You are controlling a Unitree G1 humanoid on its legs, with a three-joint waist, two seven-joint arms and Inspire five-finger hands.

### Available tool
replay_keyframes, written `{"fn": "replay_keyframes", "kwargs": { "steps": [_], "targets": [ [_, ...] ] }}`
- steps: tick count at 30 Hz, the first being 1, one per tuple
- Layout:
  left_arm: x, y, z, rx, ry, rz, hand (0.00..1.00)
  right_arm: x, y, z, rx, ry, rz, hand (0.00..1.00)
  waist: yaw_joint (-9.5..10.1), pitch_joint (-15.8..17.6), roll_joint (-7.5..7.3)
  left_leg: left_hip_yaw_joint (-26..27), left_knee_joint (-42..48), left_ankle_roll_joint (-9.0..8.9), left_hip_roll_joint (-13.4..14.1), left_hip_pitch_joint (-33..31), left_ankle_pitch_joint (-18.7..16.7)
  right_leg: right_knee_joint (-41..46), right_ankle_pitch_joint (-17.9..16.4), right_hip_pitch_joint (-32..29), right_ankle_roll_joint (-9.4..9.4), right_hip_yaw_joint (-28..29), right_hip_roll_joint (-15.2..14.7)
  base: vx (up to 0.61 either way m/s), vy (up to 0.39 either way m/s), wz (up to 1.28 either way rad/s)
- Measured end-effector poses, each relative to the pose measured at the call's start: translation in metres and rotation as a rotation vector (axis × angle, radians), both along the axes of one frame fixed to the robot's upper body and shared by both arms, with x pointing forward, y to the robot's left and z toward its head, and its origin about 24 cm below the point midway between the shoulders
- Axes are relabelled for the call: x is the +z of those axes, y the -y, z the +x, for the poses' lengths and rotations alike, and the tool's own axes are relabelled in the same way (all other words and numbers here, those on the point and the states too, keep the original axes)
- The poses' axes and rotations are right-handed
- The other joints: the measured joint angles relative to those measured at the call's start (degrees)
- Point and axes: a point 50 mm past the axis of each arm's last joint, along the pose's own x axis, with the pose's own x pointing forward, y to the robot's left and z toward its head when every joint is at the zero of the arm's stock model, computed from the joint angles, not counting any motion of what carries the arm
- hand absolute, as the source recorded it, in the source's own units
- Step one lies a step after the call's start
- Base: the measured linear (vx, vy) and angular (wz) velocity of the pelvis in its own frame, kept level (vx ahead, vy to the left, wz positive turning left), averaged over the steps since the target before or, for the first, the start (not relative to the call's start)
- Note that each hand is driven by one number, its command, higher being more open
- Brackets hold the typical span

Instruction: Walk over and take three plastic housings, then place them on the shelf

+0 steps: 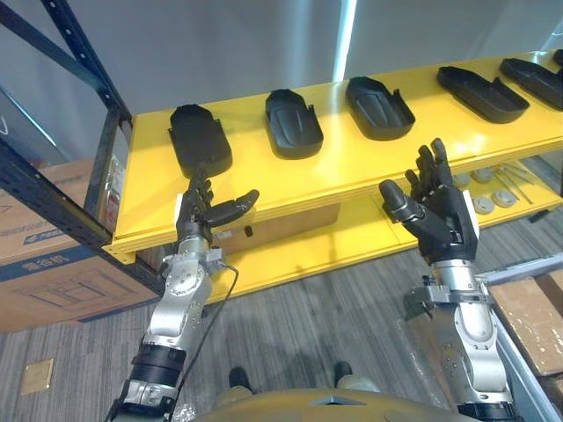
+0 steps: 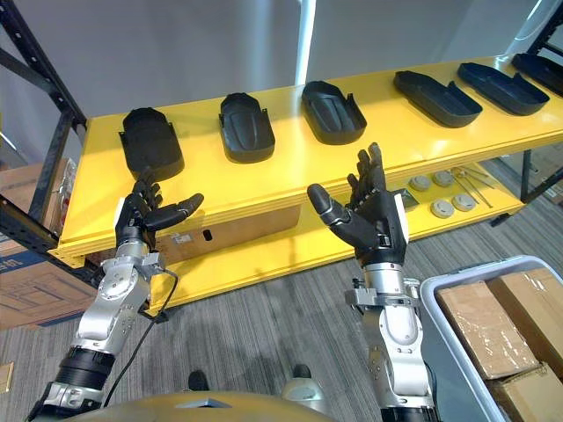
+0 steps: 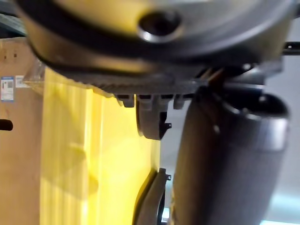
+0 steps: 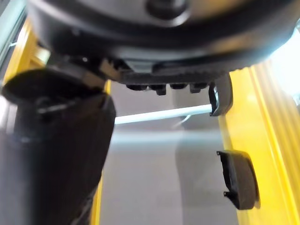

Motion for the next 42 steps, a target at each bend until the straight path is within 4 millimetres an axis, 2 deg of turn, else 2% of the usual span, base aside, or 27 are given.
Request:
{"fn": "replay_keyframes", "kwargs": {
  "steps": [3, 7, 12, 18, 33, 38, 42],
  "targets": [
    [0.002, -0.007, 0.005, 0.042, -0.011, 0.004, 1.00, -0.002, 0.005, -0.003, -0.019, -0.011, -0.002, 1.00, -0.94, -0.03, 0.00, 0.91, -0.01, -0.04, -0.01, 0.43, -0.05, 0.07, 0.12, -0.20, -0.08, 0.97, 0.00, -0.01, 0.003, -0.16],
    [0.000, -0.014, 0.010, 0.090, -0.028, 0.006, 1.00, -0.006, 0.007, -0.008, -0.013, -0.030, 0.012, 1.00, -1.28, -0.28, 0.14, 2.22, -0.01, -0.21, 0.07, 0.95, -0.26, 0.04, 0.21, -0.53, -0.15, 2.21, 0.09, -0.01, 0.002, -0.15],
    [-0.008, -0.024, 0.009, 0.157, -0.065, 0.013, 1.00, -0.006, 0.007, -0.008, -0.008, -0.029, 0.015, 1.00, -2.35, -0.84, 0.24, 2.87, -0.01, -0.21, 0.08, 0.86, -0.25, -0.01, 0.62, -1.10, -0.09, 2.92, 0.13, 0.00, 0.002, -0.07],
    [-0.011, -0.032, 0.017, 0.201, -0.091, 0.015, 1.00, -0.006, 0.008, -0.008, -0.010, -0.028, 0.015, 1.00, -2.58, -1.69, 0.27, 3.43, -0.01, -0.23, 0.16, 0.96, -0.27, -0.06, 0.88, -1.30, -0.09, 3.45, 0.25, 0.01, -0.001, -0.05],
    [-0.020, -0.046, 0.015, 0.247, -0.129, 0.045, 1.00, -0.006, 0.009, -0.009, -0.003, -0.029, 0.017, 1.00, -3.46, -2.23, 0.89, 4.05, -0.02, -0.24, 0.16, 1.49, -0.33, -0.11, 1.02, -1.23, 0.01, 4.11, 0.28, 0.00, 0.000, -0.02],
    [-0.017, -0.047, 0.018, 0.254, -0.122, 0.041, 1.00, -0.007, 0.009, -0.009, -0.003, -0.044, 0.019, 1.00, -3.55, -2.26, 0.93, 3.97, -0.02, -0.23, 0.16, 1.38, -0.33, -0.16, 1.02, -1.25, 0.01, 4.07, 0.28, 0.00, 0.000, 0.00],
    [0.006, -0.037, 0.002, 0.222, 0.006, 0.018, 1.00, -0.005, 0.006, -0.011, -0.010, -0.033, 0.029, 1.00, -3.43, -2.25, 0.93, 3.54, 0.00, -0.23, 0.16, 0.83, -0.32, -0.30, 1.06, -1.42, 0.00, 3.70, 0.28, 0.01, -0.003, 0.05]
  ]
}}
